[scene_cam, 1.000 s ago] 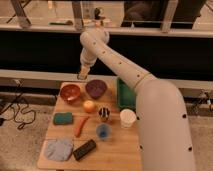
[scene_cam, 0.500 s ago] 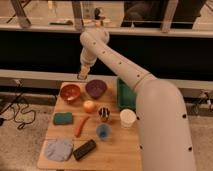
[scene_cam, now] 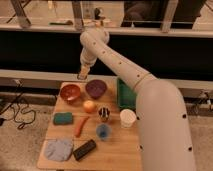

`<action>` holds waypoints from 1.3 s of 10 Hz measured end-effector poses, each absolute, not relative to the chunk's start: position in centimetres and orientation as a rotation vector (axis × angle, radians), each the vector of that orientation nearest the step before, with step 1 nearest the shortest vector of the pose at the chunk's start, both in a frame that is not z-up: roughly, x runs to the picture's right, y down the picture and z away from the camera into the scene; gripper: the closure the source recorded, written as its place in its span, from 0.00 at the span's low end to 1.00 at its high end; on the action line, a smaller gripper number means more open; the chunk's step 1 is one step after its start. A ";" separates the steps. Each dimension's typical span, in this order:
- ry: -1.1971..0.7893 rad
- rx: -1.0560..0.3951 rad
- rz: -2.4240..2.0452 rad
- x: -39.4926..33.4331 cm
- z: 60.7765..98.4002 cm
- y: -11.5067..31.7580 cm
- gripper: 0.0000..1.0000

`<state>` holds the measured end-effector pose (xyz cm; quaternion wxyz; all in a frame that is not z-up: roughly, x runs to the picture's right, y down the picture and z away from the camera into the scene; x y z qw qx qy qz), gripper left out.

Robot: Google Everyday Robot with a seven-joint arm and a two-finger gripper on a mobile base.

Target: Place brush in purple bowl

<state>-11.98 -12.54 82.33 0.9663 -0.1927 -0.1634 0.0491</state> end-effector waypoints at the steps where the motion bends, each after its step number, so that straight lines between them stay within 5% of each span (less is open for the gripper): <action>1: -0.331 -0.391 0.099 -12.0 82.4 -12.5 1.00; 13: -0.319 -0.367 0.118 -11.0 82.7 -13.5 1.00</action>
